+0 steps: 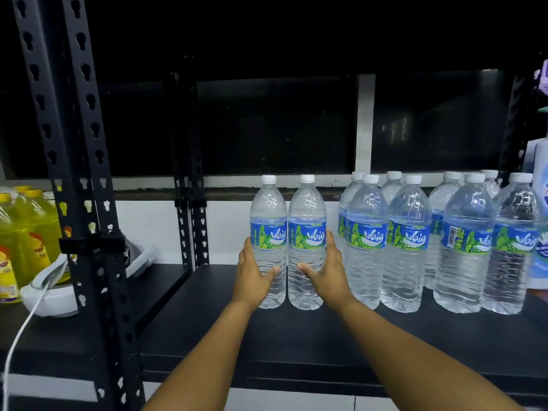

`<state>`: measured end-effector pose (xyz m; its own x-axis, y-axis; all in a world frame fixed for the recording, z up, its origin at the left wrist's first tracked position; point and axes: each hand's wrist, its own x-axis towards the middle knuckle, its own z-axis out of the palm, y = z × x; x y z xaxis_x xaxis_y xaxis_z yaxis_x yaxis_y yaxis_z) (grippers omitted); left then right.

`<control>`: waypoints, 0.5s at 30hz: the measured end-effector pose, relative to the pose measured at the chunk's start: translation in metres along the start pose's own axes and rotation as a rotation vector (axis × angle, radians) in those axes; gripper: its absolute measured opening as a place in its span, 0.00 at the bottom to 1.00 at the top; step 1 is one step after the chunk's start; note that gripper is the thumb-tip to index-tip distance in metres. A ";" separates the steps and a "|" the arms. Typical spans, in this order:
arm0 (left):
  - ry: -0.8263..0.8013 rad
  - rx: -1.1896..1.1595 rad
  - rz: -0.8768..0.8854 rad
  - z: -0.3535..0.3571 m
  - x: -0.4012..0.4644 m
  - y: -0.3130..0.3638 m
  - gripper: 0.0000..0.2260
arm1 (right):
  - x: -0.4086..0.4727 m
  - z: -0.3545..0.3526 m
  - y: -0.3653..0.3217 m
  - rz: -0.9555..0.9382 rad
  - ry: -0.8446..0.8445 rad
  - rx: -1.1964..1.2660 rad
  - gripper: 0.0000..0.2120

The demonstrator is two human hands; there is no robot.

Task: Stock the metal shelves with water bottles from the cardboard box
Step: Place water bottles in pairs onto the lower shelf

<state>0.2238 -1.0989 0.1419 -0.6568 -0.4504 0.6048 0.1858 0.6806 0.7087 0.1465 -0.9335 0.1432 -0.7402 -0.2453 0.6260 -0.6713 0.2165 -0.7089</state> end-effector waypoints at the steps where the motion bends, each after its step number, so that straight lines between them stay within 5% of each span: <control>1: -0.002 0.005 -0.004 0.000 -0.001 0.001 0.44 | 0.000 -0.001 0.001 -0.002 -0.012 -0.002 0.50; 5: 0.002 0.061 -0.029 0.003 -0.006 0.005 0.49 | -0.002 -0.002 0.001 -0.002 -0.077 0.041 0.52; 15: -0.114 0.008 -0.002 -0.009 -0.006 -0.004 0.45 | -0.008 0.001 -0.002 0.023 -0.028 -0.023 0.54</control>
<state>0.2332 -1.1046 0.1385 -0.7363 -0.3832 0.5577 0.1791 0.6844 0.7068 0.1537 -0.9332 0.1398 -0.7545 -0.2659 0.6001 -0.6549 0.2440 -0.7153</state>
